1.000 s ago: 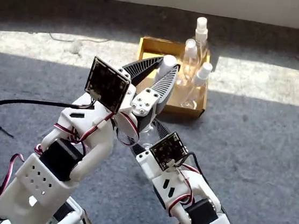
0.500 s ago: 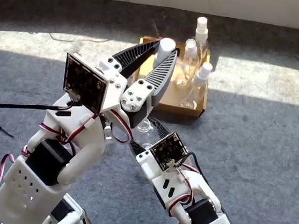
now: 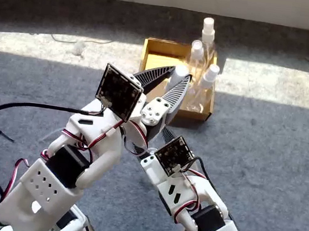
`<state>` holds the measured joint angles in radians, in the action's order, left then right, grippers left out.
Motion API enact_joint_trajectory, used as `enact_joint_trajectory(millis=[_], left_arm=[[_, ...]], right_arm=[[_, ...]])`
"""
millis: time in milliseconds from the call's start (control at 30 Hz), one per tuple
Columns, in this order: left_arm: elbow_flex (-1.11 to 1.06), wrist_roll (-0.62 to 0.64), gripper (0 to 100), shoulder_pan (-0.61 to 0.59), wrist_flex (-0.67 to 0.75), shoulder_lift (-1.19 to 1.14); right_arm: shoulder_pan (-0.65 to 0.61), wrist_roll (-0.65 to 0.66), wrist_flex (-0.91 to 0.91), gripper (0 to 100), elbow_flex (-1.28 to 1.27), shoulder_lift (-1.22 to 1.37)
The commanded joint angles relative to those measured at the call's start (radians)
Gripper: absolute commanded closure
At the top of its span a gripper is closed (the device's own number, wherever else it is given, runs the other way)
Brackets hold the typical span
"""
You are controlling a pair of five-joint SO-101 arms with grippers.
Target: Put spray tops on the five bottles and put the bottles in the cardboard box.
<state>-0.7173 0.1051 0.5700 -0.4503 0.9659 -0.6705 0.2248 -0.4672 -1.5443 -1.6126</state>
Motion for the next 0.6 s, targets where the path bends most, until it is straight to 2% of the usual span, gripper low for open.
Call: enact_joint_trajectory(millis=[0,100,267,400,567], left_arm=[[-0.016,0.002,100,0.008,0.017,0.019],[-0.025,0.002,100,0.008,-0.023,0.021],[-0.033,0.002,100,0.008,-0.124,0.117],[-0.042,-0.002,100,0.008,-0.195,0.173],[-0.145,-0.006,99,0.008,-0.198,0.171]], right_arm=[[-0.002,0.006,0.019,99.4,0.015,0.002],[-0.001,0.003,0.019,99.4,0.019,0.002],[0.094,-0.121,0.019,99.4,0.021,0.002],[0.124,-0.132,0.021,99.4,0.022,0.002],[0.124,-0.132,0.021,99.4,0.022,0.002]])
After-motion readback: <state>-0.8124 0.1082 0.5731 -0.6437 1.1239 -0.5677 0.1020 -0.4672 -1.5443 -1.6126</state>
